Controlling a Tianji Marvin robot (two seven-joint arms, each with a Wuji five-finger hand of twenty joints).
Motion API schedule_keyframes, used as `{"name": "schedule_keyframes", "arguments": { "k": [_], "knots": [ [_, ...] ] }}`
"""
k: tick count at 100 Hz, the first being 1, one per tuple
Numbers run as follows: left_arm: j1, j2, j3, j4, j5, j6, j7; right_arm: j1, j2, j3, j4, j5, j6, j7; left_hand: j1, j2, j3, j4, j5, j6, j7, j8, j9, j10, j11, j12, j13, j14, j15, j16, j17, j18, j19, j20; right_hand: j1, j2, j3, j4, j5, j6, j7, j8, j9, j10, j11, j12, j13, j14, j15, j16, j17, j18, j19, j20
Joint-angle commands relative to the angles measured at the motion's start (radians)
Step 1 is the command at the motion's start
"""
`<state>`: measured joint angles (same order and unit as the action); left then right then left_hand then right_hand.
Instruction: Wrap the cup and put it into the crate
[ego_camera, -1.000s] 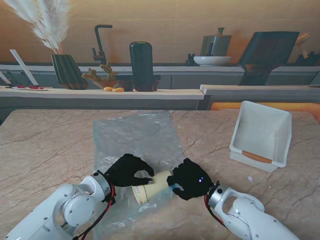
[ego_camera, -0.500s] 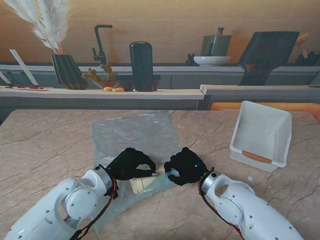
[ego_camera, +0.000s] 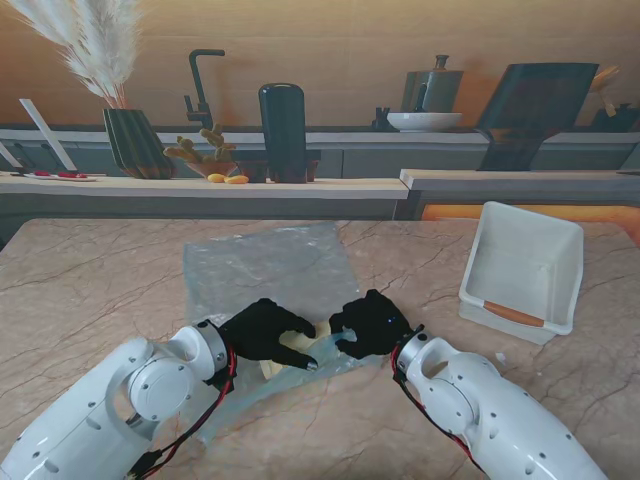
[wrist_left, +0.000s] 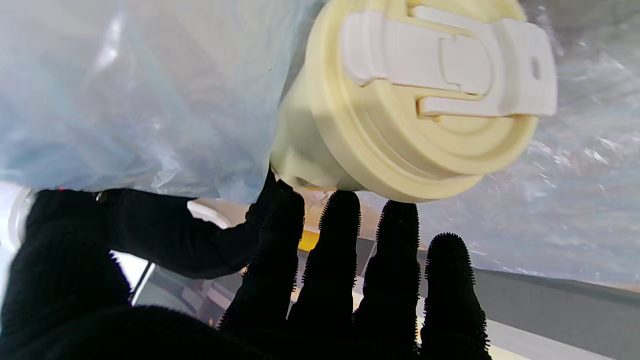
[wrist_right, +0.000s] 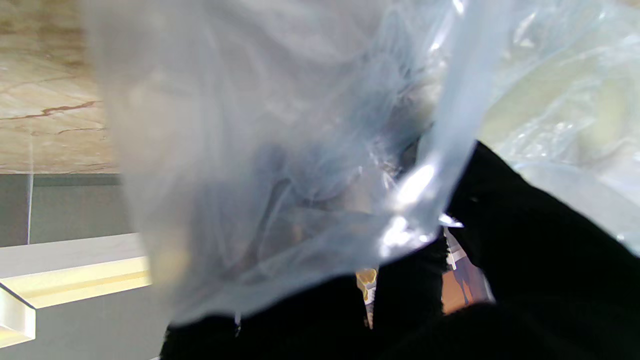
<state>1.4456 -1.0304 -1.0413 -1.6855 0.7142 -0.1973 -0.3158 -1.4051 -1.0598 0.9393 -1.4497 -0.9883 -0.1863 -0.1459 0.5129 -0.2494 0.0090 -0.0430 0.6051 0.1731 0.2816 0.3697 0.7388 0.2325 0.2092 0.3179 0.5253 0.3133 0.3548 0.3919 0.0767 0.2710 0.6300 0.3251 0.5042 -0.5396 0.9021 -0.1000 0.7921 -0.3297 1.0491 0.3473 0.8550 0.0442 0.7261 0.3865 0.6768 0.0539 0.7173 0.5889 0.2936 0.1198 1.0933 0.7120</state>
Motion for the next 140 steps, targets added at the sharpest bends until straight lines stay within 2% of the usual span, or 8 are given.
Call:
{"name": "schedule_keyframes", "arguments": {
  "k": [1,15,36,67,84,88,115,140],
  "knots": [
    [0.003,0.005,0.008,-0.014,0.032,0.015,-0.012,0.003,-0.007,-0.004,-0.003,0.004,0.004,0.003,0.052,-0.049,0.034,0.035,-0.059,0.017,-0.058,-0.025,0.025,0.01,0.05,0.021,0.027,0.009,0.011,0.011,0.007,-0.001,0.024,0.015,-0.023,0.025,0.018,0.041,0.034,-0.013,0.018,0.014,0.017,0.017,-0.009,-0.001,-0.002,0.011,-0.005,-0.001,-0.008,0.022,0.002,0.008],
    [-0.002,0.004,0.021,-0.014,0.069,0.036,-0.003,0.008,-0.008,-0.006,-0.003,0.012,0.012,0.008,0.088,-0.143,0.468,0.016,-0.158,0.026,-0.07,-0.08,0.027,-0.007,0.098,0.007,0.067,-0.015,0.032,0.005,0.039,-0.015,0.051,0.028,-0.024,0.023,0.021,0.043,0.035,-0.01,0.015,0.017,0.019,0.019,-0.011,0.0,-0.002,0.013,-0.003,0.002,-0.008,0.021,0.004,0.011],
    [-0.016,-0.005,0.053,0.014,0.095,0.106,0.043,0.012,-0.007,-0.004,-0.009,0.018,0.016,0.028,0.245,-0.036,0.698,0.032,-0.214,0.028,0.032,-0.096,0.066,-0.03,0.148,0.008,0.116,-0.034,0.071,0.011,0.068,-0.028,0.11,0.056,-0.026,0.021,0.021,0.043,0.036,-0.008,0.012,0.021,0.019,0.022,-0.013,0.0,-0.002,0.014,-0.004,0.003,-0.009,0.023,0.004,0.013],
    [-0.073,-0.017,0.118,0.097,0.082,0.195,0.081,0.026,-0.004,-0.001,-0.012,0.013,0.017,0.052,0.506,-0.085,0.633,-0.062,-0.162,-0.033,0.183,-0.059,0.2,-0.093,0.186,0.24,0.188,-0.053,0.179,0.06,0.085,-0.013,0.195,0.096,-0.089,0.0,-0.071,0.038,-0.053,0.026,-0.034,0.027,-0.032,0.056,-0.031,0.006,-0.038,0.027,-0.021,0.005,-0.033,0.033,-0.018,0.016],
    [-0.089,-0.017,0.135,0.124,0.089,0.21,0.083,0.022,-0.006,0.011,-0.026,0.006,0.025,0.04,0.557,-0.15,0.628,-0.084,-0.141,-0.066,0.216,-0.041,0.266,-0.141,0.181,0.493,0.202,-0.058,0.23,0.123,0.083,-0.006,0.211,0.104,-0.18,0.094,-0.146,0.087,-0.152,0.119,-0.27,0.14,-0.109,0.076,-0.062,0.01,-0.079,0.033,-0.077,-0.011,-0.072,0.07,-0.107,-0.003],
    [-0.091,-0.016,0.139,0.129,0.09,0.213,0.081,0.019,-0.007,0.016,-0.031,0.003,0.027,0.035,0.558,-0.151,0.628,-0.084,-0.139,-0.067,0.218,-0.04,0.266,-0.142,0.179,0.505,0.201,-0.059,0.229,0.125,0.083,-0.007,0.211,0.104,-0.194,0.114,-0.173,0.111,-0.188,0.133,-0.333,0.202,-0.139,0.079,-0.072,0.006,-0.091,0.035,-0.104,-0.023,-0.084,0.082,-0.143,-0.019],
    [-0.108,-0.016,0.159,0.157,0.087,0.229,0.075,-0.021,-0.01,0.058,-0.067,-0.038,0.011,-0.046,0.54,-0.182,0.647,-0.079,-0.151,-0.067,0.212,-0.042,0.266,-0.148,0.156,0.521,0.193,-0.063,0.219,0.127,0.079,-0.004,0.208,0.102,-0.24,0.138,-0.233,0.113,-0.448,0.171,-0.434,0.188,-0.363,0.096,-0.124,-0.025,-0.167,0.03,-0.217,-0.073,-0.128,0.093,-0.287,-0.08],
    [-0.111,-0.017,0.166,0.171,0.091,0.236,0.089,-0.038,-0.003,0.087,-0.061,-0.101,-0.153,-0.156,0.485,-0.193,0.676,-0.077,-0.163,-0.071,0.208,-0.044,0.246,-0.144,0.115,0.505,0.174,-0.063,0.199,0.122,0.071,-0.002,0.198,0.098,-0.171,0.078,-0.236,0.125,-0.466,0.152,-0.384,0.2,-0.331,0.032,-0.104,-0.041,-0.084,-0.025,-0.225,-0.085,-0.028,0.023,-0.279,-0.075]
  ]
}}
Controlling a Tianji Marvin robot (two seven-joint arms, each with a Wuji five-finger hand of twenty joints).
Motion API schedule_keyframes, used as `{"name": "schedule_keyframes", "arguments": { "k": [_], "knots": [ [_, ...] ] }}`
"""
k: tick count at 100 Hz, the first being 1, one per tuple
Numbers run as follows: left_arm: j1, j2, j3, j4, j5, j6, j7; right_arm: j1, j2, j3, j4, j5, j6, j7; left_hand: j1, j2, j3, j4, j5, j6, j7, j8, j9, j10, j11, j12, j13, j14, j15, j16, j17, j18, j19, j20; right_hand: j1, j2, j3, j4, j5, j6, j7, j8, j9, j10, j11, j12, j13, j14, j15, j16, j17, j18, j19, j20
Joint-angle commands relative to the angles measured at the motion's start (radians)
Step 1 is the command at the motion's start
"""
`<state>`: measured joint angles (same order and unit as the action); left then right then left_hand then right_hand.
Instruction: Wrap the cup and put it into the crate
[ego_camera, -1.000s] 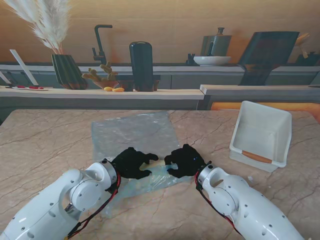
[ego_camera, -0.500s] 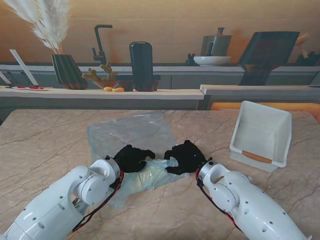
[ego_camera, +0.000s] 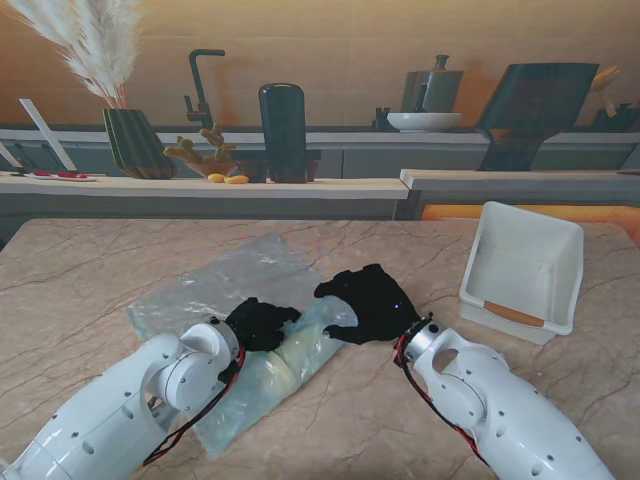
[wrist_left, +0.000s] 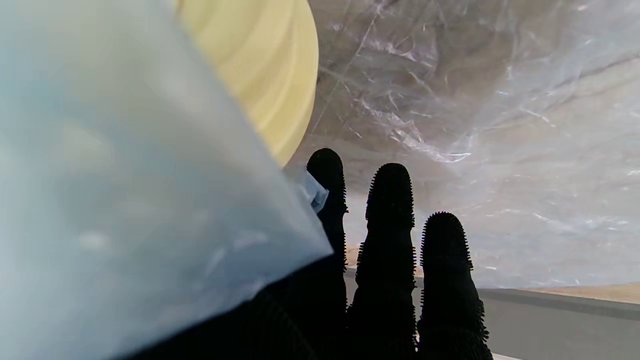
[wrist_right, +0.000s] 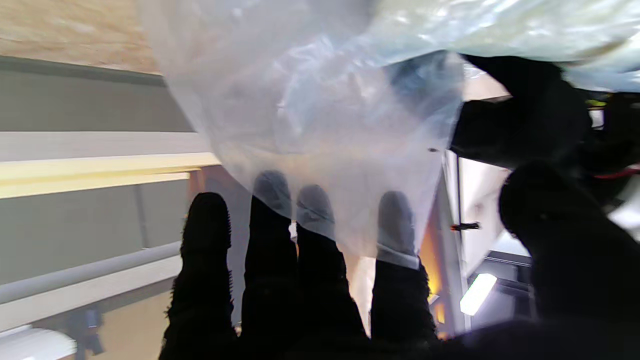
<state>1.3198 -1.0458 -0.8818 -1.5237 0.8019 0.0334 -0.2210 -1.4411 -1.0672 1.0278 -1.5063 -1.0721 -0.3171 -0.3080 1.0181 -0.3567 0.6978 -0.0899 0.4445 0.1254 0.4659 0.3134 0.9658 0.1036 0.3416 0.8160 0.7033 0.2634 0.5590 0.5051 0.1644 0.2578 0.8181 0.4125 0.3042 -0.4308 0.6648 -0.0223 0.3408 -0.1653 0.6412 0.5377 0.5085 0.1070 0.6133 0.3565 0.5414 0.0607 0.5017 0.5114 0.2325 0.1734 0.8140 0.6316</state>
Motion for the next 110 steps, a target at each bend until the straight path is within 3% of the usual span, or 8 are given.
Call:
{"name": "schedule_keyframes", "arguments": {
  "k": [1,20,31,44,59,76,97,110],
  "knots": [
    [0.015,-0.002,0.006,0.009,0.004,0.005,-0.006,-0.001,0.006,-0.001,-0.004,-0.019,-0.031,0.006,-0.023,-0.085,-0.011,-0.03,-0.003,-0.023,0.024,0.012,0.017,-0.014,-0.018,0.003,-0.004,-0.013,-0.006,0.009,-0.016,0.011,0.01,0.011,0.033,-0.036,0.002,0.047,-0.013,-0.014,0.026,0.01,0.021,-0.033,0.009,-0.011,0.057,-0.032,-0.009,-0.008,0.037,-0.032,0.001,0.005],
    [0.026,-0.004,-0.002,0.01,0.01,0.004,0.012,0.026,0.016,-0.011,0.028,-0.039,-0.084,0.023,-0.088,-0.069,0.024,-0.021,-0.006,-0.023,0.016,0.007,-0.036,0.001,0.018,-0.091,-0.016,-0.004,-0.019,0.005,-0.019,0.012,0.007,0.009,0.025,-0.132,0.164,-0.002,-0.071,0.004,0.054,-0.016,0.006,-0.047,-0.018,-0.03,0.06,-0.053,-0.127,-0.073,0.04,-0.064,-0.056,-0.022],
    [0.035,-0.004,-0.01,0.007,0.016,0.002,0.016,0.025,0.013,-0.021,0.036,-0.053,-0.045,-0.028,-0.095,-0.066,0.046,-0.016,-0.01,-0.022,0.01,0.004,-0.059,0.006,0.023,-0.129,-0.021,0.0,-0.025,0.0,-0.021,0.008,0.004,0.008,0.02,-0.125,0.185,-0.004,-0.11,0.023,0.056,-0.028,-0.039,-0.031,-0.016,-0.03,0.014,-0.044,-0.199,-0.127,0.011,-0.058,-0.11,-0.056],
    [0.047,-0.001,-0.023,-0.001,0.026,-0.012,0.013,0.0,0.01,-0.012,0.02,-0.085,0.03,-0.097,-0.12,-0.058,0.063,-0.009,-0.019,-0.023,0.004,0.001,-0.088,0.008,0.037,-0.164,-0.026,-0.001,-0.032,-0.005,-0.021,0.001,-0.007,0.002,-0.005,-0.11,0.176,0.0,-0.127,0.04,0.058,-0.034,-0.086,-0.004,0.003,-0.024,-0.027,-0.022,-0.185,-0.128,-0.015,-0.04,-0.116,-0.065],
    [0.064,0.0,-0.04,-0.012,0.035,-0.021,0.018,-0.029,0.008,0.012,-0.003,-0.102,0.05,-0.133,-0.147,-0.042,0.068,0.0,-0.02,-0.023,0.0,-0.001,-0.107,0.014,0.042,-0.185,-0.031,0.003,-0.038,-0.007,-0.023,0.003,-0.011,0.0,-0.01,-0.113,0.163,0.003,-0.131,0.04,0.057,-0.037,-0.1,0.0,0.013,-0.023,-0.036,-0.021,-0.157,-0.121,-0.021,-0.04,-0.101,-0.066],
    [0.068,0.002,-0.046,-0.019,0.042,-0.021,0.01,-0.024,0.013,0.02,0.008,-0.106,-0.033,-0.148,-0.174,-0.02,0.069,0.02,-0.028,-0.019,-0.016,-0.008,-0.139,0.018,0.056,-0.221,-0.039,0.004,-0.047,-0.011,-0.027,0.001,-0.02,-0.004,0.028,-0.15,0.148,-0.003,-0.123,0.018,0.076,-0.032,-0.066,-0.035,0.015,-0.026,0.027,-0.052,-0.126,-0.11,0.027,-0.08,-0.071,-0.065],
    [0.07,0.004,-0.053,-0.023,0.041,-0.029,-0.001,0.004,0.019,-0.012,0.039,-0.115,-0.09,-0.152,-0.199,0.011,0.099,0.058,-0.054,-0.016,-0.037,-0.017,-0.202,0.019,0.064,-0.331,-0.062,-0.001,-0.071,-0.017,-0.035,-0.001,-0.039,-0.013,0.059,-0.176,0.152,-0.007,-0.141,0.004,0.095,-0.03,-0.063,-0.046,0.017,-0.024,0.062,-0.064,-0.118,-0.105,0.063,-0.108,-0.054,-0.067],
    [0.075,0.006,-0.062,-0.03,0.044,-0.038,-0.013,0.024,0.019,-0.027,0.06,-0.089,-0.134,-0.117,-0.201,0.012,0.104,0.062,-0.071,-0.014,-0.046,-0.021,-0.234,0.023,0.054,-0.359,-0.078,-0.002,-0.085,-0.022,-0.042,-0.002,-0.048,-0.017,0.075,-0.188,0.158,-0.011,-0.152,-0.015,0.103,-0.033,-0.067,-0.049,0.016,-0.025,0.083,-0.069,-0.113,-0.101,0.075,-0.113,-0.051,-0.069]
  ]
}}
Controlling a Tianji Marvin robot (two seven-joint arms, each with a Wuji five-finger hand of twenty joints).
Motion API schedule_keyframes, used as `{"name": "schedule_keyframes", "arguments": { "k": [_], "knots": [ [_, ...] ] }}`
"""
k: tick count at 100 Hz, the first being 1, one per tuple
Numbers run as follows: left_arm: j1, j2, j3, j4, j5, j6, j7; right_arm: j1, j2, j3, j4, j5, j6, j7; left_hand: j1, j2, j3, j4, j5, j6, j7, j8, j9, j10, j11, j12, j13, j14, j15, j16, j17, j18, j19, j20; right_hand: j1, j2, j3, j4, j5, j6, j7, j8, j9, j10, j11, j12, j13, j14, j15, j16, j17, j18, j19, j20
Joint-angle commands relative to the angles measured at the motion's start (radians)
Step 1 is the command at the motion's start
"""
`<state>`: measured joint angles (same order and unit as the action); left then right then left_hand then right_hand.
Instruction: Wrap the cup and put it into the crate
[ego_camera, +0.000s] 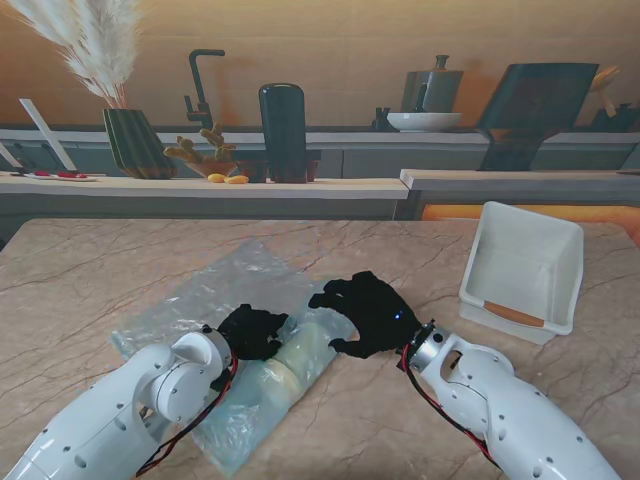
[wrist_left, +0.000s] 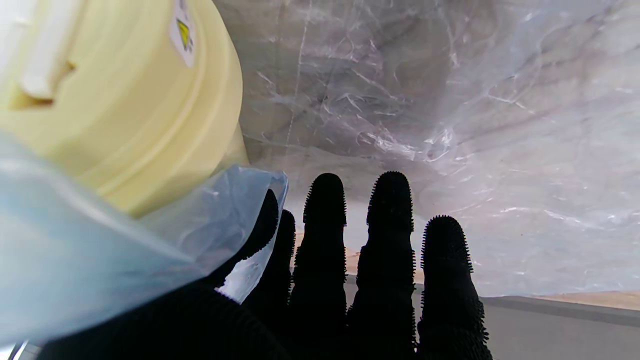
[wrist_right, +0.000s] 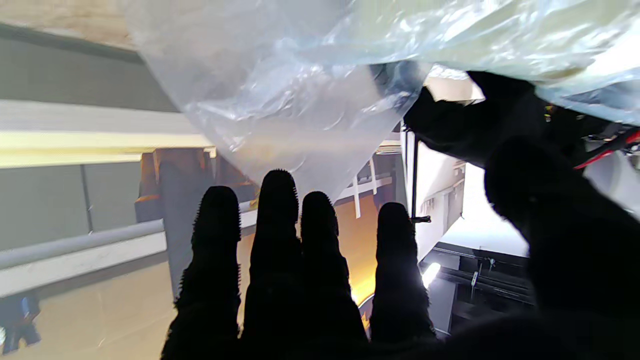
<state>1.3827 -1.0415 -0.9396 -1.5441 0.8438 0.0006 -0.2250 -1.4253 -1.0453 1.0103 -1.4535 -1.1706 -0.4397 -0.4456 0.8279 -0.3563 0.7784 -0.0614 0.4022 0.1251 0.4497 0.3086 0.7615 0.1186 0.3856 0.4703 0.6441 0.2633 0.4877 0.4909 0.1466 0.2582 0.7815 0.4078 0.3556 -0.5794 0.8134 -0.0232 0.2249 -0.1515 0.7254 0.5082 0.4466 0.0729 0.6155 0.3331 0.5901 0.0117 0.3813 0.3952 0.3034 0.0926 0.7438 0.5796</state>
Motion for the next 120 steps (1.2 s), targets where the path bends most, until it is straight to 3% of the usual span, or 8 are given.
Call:
{"name": "schedule_keyframes", "arguments": {
  "k": [1,31,76,96,120],
  "knots": [
    [0.012,0.002,-0.005,-0.011,0.003,-0.006,-0.01,0.01,-0.003,-0.011,0.009,0.011,-0.015,0.024,-0.011,0.01,0.023,0.034,-0.031,-0.012,-0.032,-0.017,-0.033,0.009,0.008,-0.015,-0.022,0.0,-0.016,-0.008,-0.026,-0.002,-0.013,-0.013,0.024,-0.041,0.01,-0.011,-0.037,-0.033,0.019,-0.003,-0.005,-0.015,0.013,-0.001,0.035,-0.019,0.007,0.016,0.004,-0.032,0.02,-0.017],
    [0.036,0.01,-0.039,-0.042,0.028,-0.022,-0.04,0.077,-0.007,-0.075,0.067,0.075,-0.08,0.11,-0.039,-0.009,0.004,0.03,-0.051,-0.013,-0.058,-0.029,-0.082,0.016,-0.022,-0.047,-0.056,-0.004,-0.053,-0.019,-0.039,0.0,-0.047,-0.029,0.022,-0.042,-0.027,-0.022,-0.063,-0.161,0.031,-0.012,0.002,-0.018,0.002,-0.006,0.036,-0.015,-0.031,0.012,-0.01,-0.013,-0.007,-0.022],
    [0.094,0.012,-0.098,-0.088,0.106,-0.023,-0.024,0.235,-0.022,-0.255,0.203,0.201,-0.143,0.226,-0.088,-0.016,-0.087,0.02,-0.054,-0.005,-0.091,-0.037,-0.109,0.036,-0.048,-0.065,-0.079,0.008,-0.081,-0.024,-0.048,0.006,-0.069,-0.038,0.033,-0.056,-0.099,-0.004,-0.02,-0.11,0.035,-0.014,0.034,-0.027,-0.027,-0.018,0.048,-0.02,-0.064,0.011,-0.029,-0.002,-0.059,-0.033],
    [0.133,0.008,-0.137,-0.113,0.156,-0.012,0.021,0.325,-0.034,-0.361,0.277,0.262,-0.177,0.268,-0.098,-0.01,-0.15,0.018,-0.049,-0.004,-0.11,-0.037,-0.11,0.041,-0.057,-0.068,-0.08,0.012,-0.085,-0.023,-0.048,0.011,-0.074,-0.037,0.038,-0.084,-0.12,0.007,-0.003,-0.108,0.043,-0.006,0.042,-0.028,-0.034,-0.019,0.051,-0.02,-0.074,0.012,-0.036,0.001,-0.081,-0.042],
    [0.198,-0.012,-0.215,-0.137,0.174,-0.006,0.175,0.43,-0.059,-0.493,0.372,0.327,-0.203,0.29,-0.118,0.016,-0.195,0.019,-0.018,-0.018,-0.114,-0.031,-0.095,0.06,-0.066,-0.07,-0.071,0.027,-0.08,-0.018,-0.04,0.027,-0.064,-0.029,0.062,-0.089,-0.118,0.013,-0.012,-0.186,0.042,0.005,0.044,-0.022,-0.044,-0.023,0.043,-0.015,-0.088,0.011,-0.041,0.017,-0.094,-0.045]
  ]
}}
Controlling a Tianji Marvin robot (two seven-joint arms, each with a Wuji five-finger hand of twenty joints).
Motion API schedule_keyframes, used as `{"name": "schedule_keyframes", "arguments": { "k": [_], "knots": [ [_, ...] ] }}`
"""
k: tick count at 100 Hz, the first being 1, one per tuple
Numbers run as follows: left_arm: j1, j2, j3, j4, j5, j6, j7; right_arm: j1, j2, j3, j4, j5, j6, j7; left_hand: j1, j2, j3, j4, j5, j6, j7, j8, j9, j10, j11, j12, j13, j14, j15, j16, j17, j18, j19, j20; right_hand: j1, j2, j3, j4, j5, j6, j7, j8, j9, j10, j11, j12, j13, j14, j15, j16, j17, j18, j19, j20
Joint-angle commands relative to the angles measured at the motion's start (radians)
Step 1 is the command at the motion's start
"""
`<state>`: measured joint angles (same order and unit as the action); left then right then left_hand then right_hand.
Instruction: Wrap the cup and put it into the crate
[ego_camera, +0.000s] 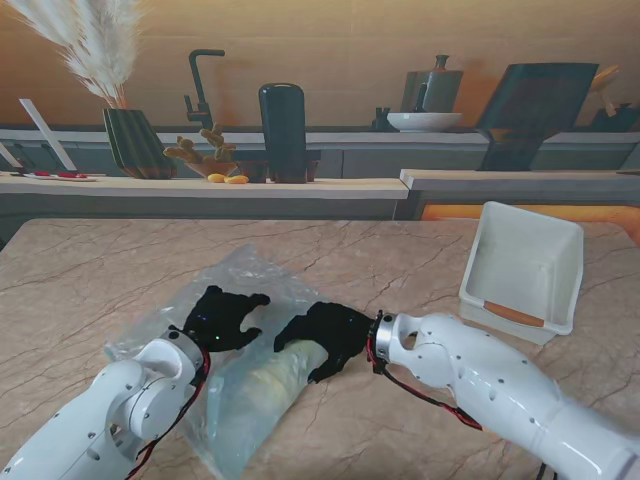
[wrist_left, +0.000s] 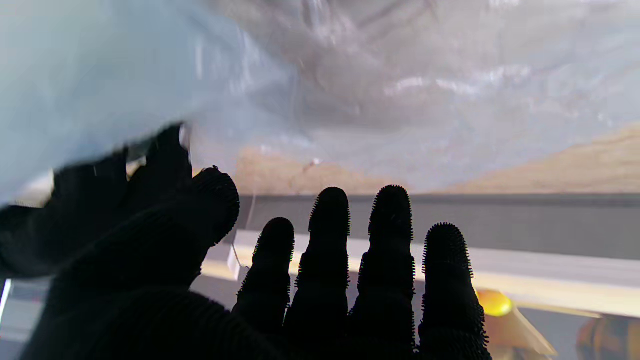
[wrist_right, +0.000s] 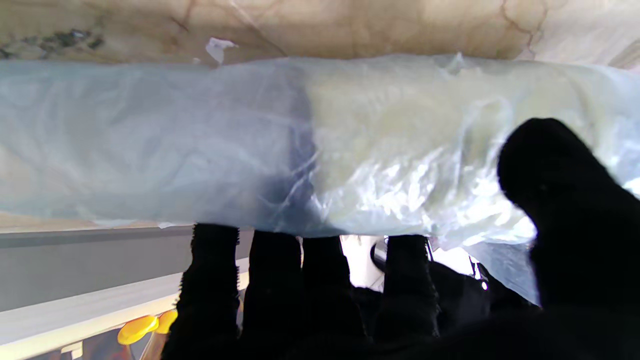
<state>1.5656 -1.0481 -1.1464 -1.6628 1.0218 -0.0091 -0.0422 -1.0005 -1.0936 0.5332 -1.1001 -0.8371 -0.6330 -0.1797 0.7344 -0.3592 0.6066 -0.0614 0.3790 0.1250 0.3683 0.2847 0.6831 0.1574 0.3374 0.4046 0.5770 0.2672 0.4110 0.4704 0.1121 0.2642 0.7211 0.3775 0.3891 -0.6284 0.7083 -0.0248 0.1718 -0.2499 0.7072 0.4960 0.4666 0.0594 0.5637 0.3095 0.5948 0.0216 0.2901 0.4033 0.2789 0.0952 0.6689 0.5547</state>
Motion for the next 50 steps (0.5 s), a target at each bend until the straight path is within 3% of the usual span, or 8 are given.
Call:
{"name": "schedule_keyframes", "arguments": {
  "k": [1,18,35,50],
  "knots": [
    [0.017,-0.006,-0.01,-0.019,-0.003,0.003,-0.004,0.009,-0.012,-0.022,0.023,-0.003,-0.011,0.025,-0.028,0.02,-0.026,0.018,0.004,-0.018,-0.034,-0.007,-0.018,0.021,-0.019,-0.005,-0.005,0.023,-0.003,0.002,-0.007,0.021,-0.003,0.001,0.03,-0.041,-0.013,0.014,0.039,-0.088,0.059,0.017,0.024,-0.009,0.007,0.001,0.04,-0.025,0.004,0.003,-0.016,0.015,-0.02,-0.02],
    [0.051,-0.011,-0.04,-0.039,0.029,0.004,0.057,0.074,-0.035,-0.105,0.08,0.079,-0.029,0.085,-0.045,0.047,-0.085,0.018,0.016,-0.024,-0.046,-0.004,-0.012,0.027,-0.031,-0.007,-0.005,0.028,-0.004,0.004,-0.007,0.029,0.005,0.004,0.113,-0.066,0.009,0.02,0.002,-0.082,0.057,0.022,0.024,-0.008,0.021,0.01,0.104,-0.026,0.048,0.035,0.064,0.034,0.045,0.014],
    [0.074,-0.019,-0.061,-0.046,0.02,0.004,0.113,0.119,-0.064,-0.164,0.128,0.189,-0.044,0.157,-0.044,0.059,-0.113,0.019,0.034,-0.027,-0.05,-0.002,-0.005,0.032,-0.037,-0.008,-0.001,0.035,-0.004,0.004,-0.005,0.035,0.007,0.004,0.184,-0.12,0.263,-0.009,-0.019,-0.094,0.097,0.024,0.069,0.002,0.108,0.044,0.28,-0.042,0.217,0.13,0.263,-0.005,0.266,0.104],
    [0.094,-0.022,-0.079,-0.056,0.031,-0.006,0.149,0.144,-0.072,-0.199,0.141,0.317,-0.032,0.271,-0.043,0.067,-0.135,0.021,0.044,-0.031,-0.052,0.002,0.002,0.035,-0.04,-0.007,0.001,0.036,-0.002,0.005,-0.003,0.039,0.011,0.004,0.229,-0.082,0.325,-0.032,0.047,-0.087,0.13,0.021,0.211,0.013,0.177,0.069,0.472,-0.06,0.426,0.208,0.439,-0.071,0.498,0.165]
  ]
}}
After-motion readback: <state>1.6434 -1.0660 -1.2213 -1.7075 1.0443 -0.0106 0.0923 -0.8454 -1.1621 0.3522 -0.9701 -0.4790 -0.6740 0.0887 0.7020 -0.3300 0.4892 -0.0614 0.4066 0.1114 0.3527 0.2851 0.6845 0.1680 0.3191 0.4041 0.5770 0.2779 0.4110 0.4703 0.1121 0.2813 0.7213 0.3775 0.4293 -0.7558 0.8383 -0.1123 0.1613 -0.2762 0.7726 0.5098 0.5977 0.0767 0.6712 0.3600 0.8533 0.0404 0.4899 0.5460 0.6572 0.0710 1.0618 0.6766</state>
